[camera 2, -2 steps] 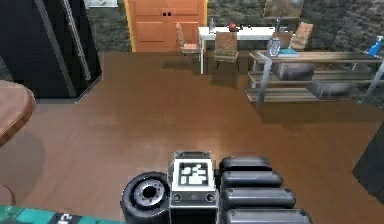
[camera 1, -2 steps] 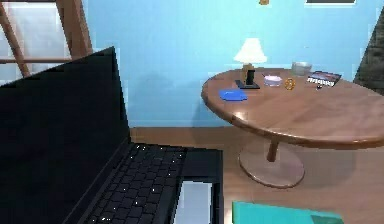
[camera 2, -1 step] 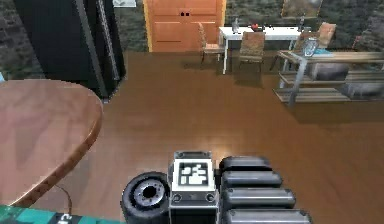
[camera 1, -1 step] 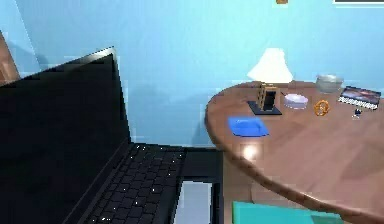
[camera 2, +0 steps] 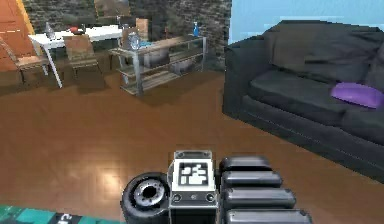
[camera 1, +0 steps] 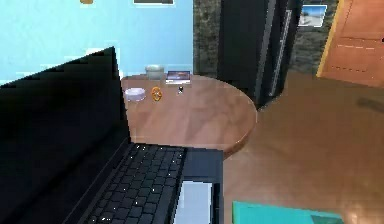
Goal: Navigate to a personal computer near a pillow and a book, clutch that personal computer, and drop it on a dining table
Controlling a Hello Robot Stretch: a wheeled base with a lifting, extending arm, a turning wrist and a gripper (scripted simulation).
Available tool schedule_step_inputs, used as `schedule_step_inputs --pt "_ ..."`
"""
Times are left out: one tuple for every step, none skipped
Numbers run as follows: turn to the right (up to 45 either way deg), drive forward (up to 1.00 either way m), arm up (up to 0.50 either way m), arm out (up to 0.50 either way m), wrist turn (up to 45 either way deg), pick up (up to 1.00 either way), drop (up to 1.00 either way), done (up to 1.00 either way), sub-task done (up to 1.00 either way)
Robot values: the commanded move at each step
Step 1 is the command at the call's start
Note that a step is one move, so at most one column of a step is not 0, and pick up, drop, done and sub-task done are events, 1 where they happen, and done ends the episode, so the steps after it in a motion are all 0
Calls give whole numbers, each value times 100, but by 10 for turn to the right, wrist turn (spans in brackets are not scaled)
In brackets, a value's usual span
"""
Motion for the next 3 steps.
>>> schedule_step_inputs --pt "240 0 0 0 0 0 0 0 0" --pt "0 30 0 0 0 0 0 0 0" --pt "450 0 0 0 0 0 0 0 0"
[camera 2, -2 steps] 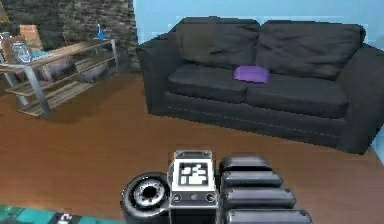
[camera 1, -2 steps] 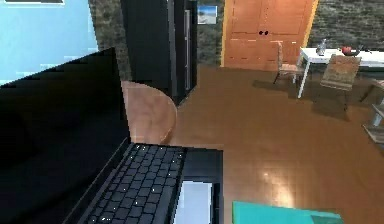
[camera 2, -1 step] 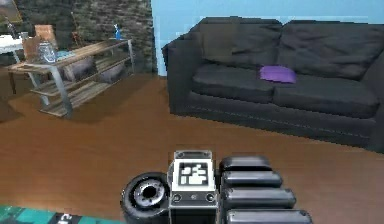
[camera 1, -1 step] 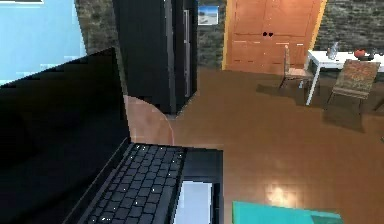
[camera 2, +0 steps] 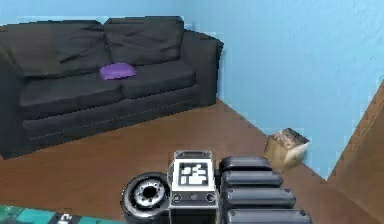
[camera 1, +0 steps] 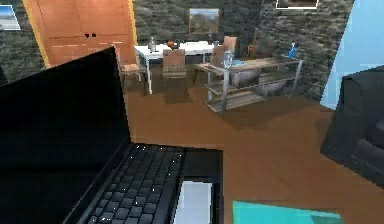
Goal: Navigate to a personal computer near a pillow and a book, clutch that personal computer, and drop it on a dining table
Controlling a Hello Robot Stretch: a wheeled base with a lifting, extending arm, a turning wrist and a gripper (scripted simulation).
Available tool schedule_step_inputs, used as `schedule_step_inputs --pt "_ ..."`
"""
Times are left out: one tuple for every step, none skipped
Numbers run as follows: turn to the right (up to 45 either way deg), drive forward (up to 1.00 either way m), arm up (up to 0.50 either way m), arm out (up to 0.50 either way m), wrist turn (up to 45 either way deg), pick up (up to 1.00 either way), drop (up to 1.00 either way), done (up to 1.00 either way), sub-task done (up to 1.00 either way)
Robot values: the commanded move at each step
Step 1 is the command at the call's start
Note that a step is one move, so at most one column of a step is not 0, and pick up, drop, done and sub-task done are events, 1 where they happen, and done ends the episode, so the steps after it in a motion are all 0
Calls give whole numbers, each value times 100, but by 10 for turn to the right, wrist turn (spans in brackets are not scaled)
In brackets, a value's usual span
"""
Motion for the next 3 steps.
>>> schedule_step_inputs --pt "450 0 0 0 0 0 0 0 0" --pt "450 0 0 0 0 0 0 0 0" --pt "210 0 0 0 0 0 0 0 0"
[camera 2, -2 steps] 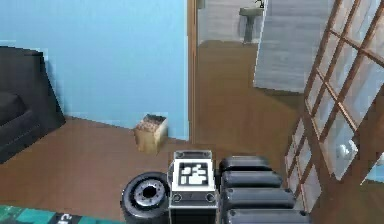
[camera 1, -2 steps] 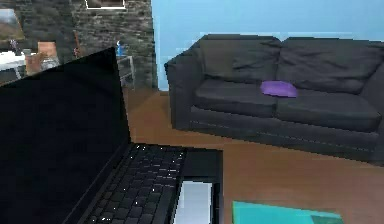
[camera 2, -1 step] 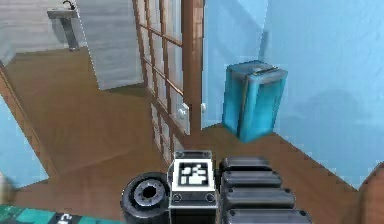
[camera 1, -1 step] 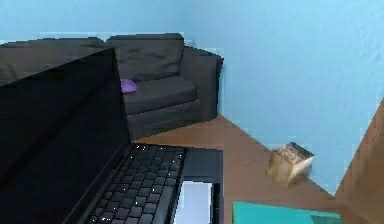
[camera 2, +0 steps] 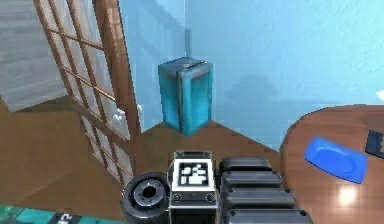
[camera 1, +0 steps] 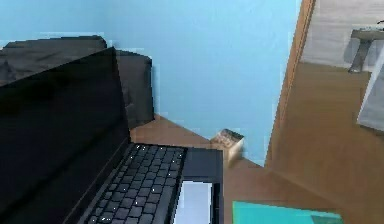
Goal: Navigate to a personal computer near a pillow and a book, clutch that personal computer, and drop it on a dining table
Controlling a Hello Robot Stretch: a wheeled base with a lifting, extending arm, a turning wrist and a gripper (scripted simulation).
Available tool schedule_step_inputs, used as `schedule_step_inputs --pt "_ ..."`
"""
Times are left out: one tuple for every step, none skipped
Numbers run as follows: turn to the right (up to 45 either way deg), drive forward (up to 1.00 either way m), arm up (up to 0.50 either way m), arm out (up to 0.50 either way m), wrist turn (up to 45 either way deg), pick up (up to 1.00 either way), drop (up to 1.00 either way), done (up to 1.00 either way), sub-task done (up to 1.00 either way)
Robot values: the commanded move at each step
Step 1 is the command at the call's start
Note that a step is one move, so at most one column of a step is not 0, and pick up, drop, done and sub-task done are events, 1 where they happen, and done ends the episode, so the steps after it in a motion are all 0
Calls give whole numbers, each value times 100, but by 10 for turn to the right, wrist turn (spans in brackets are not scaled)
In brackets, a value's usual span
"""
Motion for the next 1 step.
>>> schedule_step_inputs --pt "30 0 0 0 0 0 0 0 0"
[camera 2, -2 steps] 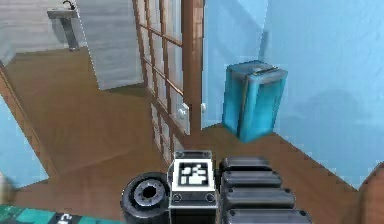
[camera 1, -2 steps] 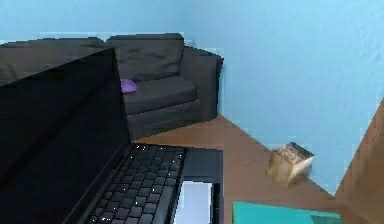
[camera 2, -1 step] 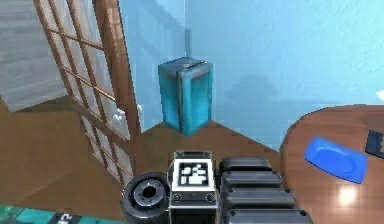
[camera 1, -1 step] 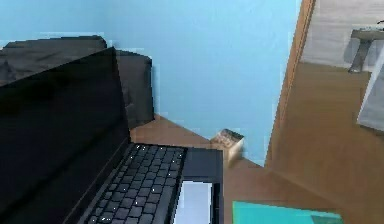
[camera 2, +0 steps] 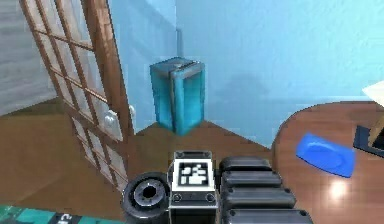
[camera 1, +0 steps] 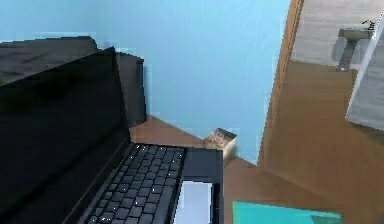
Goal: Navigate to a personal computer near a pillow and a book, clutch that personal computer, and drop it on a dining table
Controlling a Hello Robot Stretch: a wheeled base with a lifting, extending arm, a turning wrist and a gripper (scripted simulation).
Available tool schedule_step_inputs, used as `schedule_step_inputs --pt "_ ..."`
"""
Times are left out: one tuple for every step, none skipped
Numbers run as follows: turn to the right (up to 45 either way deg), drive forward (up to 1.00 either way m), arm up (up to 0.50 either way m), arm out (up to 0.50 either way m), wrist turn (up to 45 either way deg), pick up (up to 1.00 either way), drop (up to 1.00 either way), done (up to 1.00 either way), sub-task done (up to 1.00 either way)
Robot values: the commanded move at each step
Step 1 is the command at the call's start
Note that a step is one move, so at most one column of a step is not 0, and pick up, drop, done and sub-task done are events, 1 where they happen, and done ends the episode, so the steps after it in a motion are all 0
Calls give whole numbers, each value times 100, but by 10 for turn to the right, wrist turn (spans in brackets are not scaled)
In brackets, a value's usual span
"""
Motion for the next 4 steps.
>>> schedule_step_inputs --pt "-450 0 0 0 0 0 0 0 0" --pt "-450 0 0 0 0 0 0 0 0" --pt "-450 0 0 0 0 0 0 0 0" --pt "-300 0 0 0 0 0 0 0 0"
